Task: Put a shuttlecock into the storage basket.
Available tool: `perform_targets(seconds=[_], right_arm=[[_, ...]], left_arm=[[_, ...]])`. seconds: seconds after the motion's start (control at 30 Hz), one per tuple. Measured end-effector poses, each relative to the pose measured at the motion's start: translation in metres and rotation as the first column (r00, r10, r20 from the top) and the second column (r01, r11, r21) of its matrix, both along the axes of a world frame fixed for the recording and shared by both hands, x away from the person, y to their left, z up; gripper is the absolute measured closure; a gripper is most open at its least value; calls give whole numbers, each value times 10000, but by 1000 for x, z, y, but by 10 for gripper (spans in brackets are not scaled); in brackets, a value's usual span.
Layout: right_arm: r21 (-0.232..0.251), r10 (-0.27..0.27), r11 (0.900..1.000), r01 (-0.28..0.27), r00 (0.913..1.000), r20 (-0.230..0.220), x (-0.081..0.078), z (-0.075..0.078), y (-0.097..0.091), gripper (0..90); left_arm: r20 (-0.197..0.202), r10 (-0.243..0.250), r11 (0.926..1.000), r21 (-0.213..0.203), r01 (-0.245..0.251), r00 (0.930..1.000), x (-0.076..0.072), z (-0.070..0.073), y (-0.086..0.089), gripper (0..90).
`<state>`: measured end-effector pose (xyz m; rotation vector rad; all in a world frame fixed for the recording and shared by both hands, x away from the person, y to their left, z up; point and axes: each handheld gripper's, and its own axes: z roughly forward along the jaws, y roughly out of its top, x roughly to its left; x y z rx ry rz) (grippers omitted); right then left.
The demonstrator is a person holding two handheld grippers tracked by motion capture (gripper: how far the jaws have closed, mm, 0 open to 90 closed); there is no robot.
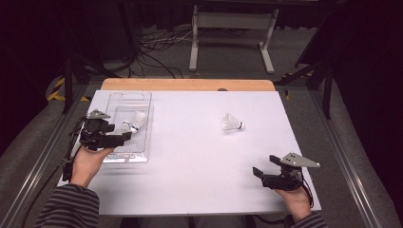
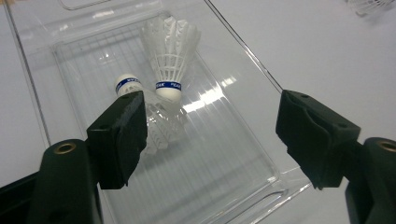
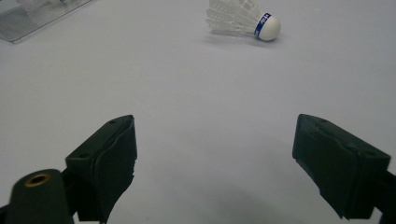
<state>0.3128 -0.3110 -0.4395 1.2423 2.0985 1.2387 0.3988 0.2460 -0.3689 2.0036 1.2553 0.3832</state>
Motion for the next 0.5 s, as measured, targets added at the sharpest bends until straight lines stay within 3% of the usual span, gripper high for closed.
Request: perform_targets(seconds=[0.5], right_arm=[[-40,-14,10000,14,10000,15,0,0,0,144]], left_arm=[[92,105,9996,-244,-103,9999,-9,-5,6,232]])
